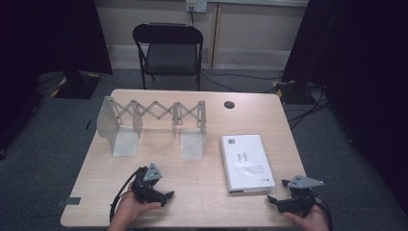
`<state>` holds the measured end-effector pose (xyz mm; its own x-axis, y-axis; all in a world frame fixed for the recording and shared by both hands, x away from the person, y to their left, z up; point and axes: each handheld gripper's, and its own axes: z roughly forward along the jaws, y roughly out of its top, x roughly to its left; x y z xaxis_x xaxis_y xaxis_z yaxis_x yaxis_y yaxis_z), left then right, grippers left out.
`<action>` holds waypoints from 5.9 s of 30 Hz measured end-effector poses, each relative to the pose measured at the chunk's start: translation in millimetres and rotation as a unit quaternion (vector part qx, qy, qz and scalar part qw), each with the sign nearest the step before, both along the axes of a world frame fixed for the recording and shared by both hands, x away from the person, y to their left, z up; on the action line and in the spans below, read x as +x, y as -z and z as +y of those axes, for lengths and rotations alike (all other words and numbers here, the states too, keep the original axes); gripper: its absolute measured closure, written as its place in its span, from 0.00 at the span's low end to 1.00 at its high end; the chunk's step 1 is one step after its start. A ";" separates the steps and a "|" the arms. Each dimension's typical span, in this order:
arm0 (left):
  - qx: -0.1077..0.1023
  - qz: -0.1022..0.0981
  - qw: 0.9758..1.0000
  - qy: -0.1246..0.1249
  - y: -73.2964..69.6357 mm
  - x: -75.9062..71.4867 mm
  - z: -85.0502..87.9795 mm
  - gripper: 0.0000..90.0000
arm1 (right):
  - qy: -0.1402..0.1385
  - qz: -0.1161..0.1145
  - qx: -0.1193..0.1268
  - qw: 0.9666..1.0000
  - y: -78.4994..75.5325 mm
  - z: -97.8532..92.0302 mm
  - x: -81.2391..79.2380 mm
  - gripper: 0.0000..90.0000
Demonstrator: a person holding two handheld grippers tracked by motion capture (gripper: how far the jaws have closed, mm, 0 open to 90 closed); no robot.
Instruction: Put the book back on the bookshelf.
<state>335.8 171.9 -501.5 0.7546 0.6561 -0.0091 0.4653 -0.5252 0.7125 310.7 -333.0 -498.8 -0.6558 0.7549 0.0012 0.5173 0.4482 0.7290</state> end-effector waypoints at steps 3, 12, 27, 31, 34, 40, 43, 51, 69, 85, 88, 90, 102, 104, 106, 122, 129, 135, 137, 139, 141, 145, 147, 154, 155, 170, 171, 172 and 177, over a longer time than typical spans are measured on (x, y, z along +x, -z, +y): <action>0.000 0.000 1.000 0.000 0.0 0.0 0.0 0.00 | 0.000 0.000 0.000 1.000 0.0 0.0 0.0 0.13; 0.000 0.000 1.000 0.000 0.0 -0.1 0.1 0.00 | 0.000 0.001 0.001 1.000 0.0 -0.2 0.1 0.13; 0.015 0.023 0.998 0.064 -13.9 -8.7 -31.6 0.27 | -0.024 0.002 -0.002 1.000 -8.2 6.2 1.4 0.31; -0.015 0.030 0.997 0.077 -21.5 -11.6 -45.5 0.29 | -0.025 -0.004 -0.006 1.000 -13.1 12.1 3.0 0.35; -0.029 0.030 0.995 0.090 -24.7 -13.4 -55.0 0.30 | -0.029 -0.005 -0.003 1.000 -15.1 14.4 4.5 0.39; -0.038 0.054 0.994 0.091 -28.1 -13.2 -70.3 0.34 | -0.032 -0.005 -0.005 0.999 -15.9 17.1 7.5 0.44; -0.044 0.071 0.993 0.086 -30.7 -10.9 -81.3 0.38 | -0.036 0.002 -0.008 0.999 -13.9 18.7 10.3 0.48; -0.032 0.064 0.992 0.103 -32.6 -8.9 -116.0 0.31 | -0.041 0.013 -0.017 0.999 -10.6 24.1 15.7 0.56; -0.051 0.084 0.988 0.123 -32.5 0.4 -156.5 0.20 | -0.037 -0.008 -0.021 0.999 -24.6 24.9 12.4 0.62; -0.023 0.051 0.990 0.131 -52.6 5.5 -182.3 0.18 | -0.034 -0.002 -0.008 0.999 -29.4 23.3 12.7 0.63; -0.022 0.043 0.990 0.133 -56.7 7.7 -188.8 0.19 | -0.034 -0.004 -0.005 0.999 -30.3 23.5 12.4 0.63; -0.024 0.043 0.989 0.140 -58.6 8.6 -193.8 0.20 | -0.034 -0.004 -0.005 0.999 -31.2 23.6 12.4 0.63; 0.004 0.015 0.988 0.151 -64.1 11.7 -219.1 0.21 | -0.032 -0.005 0.001 0.999 -34.5 24.4 11.4 0.66; 0.002 0.009 0.988 0.151 -65.1 13.5 -222.6 0.21 | -0.033 -0.006 0.000 0.999 -35.1 24.4 11.5 0.66; 0.006 0.000 0.989 0.150 -65.4 15.4 -227.4 0.21 | -0.033 -0.007 0.003 0.999 -36.0 24.4 11.4 0.66; 0.035 -0.032 0.988 0.147 -54.8 20.1 -264.1 0.16 | -0.031 -0.009 0.003 0.999 -40.6 26.4 11.1 0.66; 0.068 -0.067 0.985 0.143 -50.8 19.1 -273.5 0.14 | -0.027 -0.006 0.000 1.000 -39.9 27.0 10.9 0.66; 0.097 -0.102 0.980 0.141 -45.6 15.1 -277.9 0.12 | -0.027 -0.005 0.001 1.000 -40.2 27.0 10.7 0.66; 0.094 -0.108 0.982 0.128 -43.8 14.9 -278.7 0.12 | -0.026 -0.006 0.000 1.000 -40.3 27.3 10.5 0.67; 0.089 -0.110 0.982 0.122 -43.8 16.2 -277.4 0.17 | -0.027 -0.006 0.000 1.000 -40.3 27.3 10.5 0.67; 0.084 -0.103 0.983 0.126 -44.4 18.3 -275.6 0.17 | -0.027 -0.007 -0.002 1.000 -39.0 26.9 10.5 0.67; 0.074 -0.095 0.985 0.124 -46.3 19.9 -274.3 0.18 | -0.028 -0.006 0.005 1.000 -38.4 25.8 11.0 0.66; 0.068 -0.090 0.987 0.119 -47.5 19.9 -272.8 0.19 | -0.026 -0.008 0.011 1.000 -38.9 25.3 10.8 0.66; 0.046 -0.080 0.990 0.110 -50.5 19.2 -268.3 0.21 | -0.027 0.002 -0.006 1.000 -32.2 27.1 12.0 0.62; 0.046 -0.080 0.989 0.112 -50.7 19.5 -268.0 0.21 | -0.027 0.006 -0.009 1.000 -31.0 27.3 12.3 0.62; 0.049 -0.078 0.989 0.115 -52.2 19.7 -265.7 0.21 | -0.024 0.014 -0.027 0.999 -27.6 24.3 13.1 0.58; 0.044 -0.078 0.989 0.113 -51.2 19.2 -265.8 0.21 | -0.026 0.016 -0.035 0.999 -26.7 24.2 13.1 0.58; 0.049 -0.078 0.989 0.115 -51.1 18.9 -265.7 0.21 | -0.029 0.018 -0.038 0.999 -24.7 23.8 13.2 0.57; 0.053 -0.085 0.987 0.125 -45.8 18.2 -265.9 0.21 | -0.036 0.022 -0.054 0.998 -22.6 27.9 15.5 0.65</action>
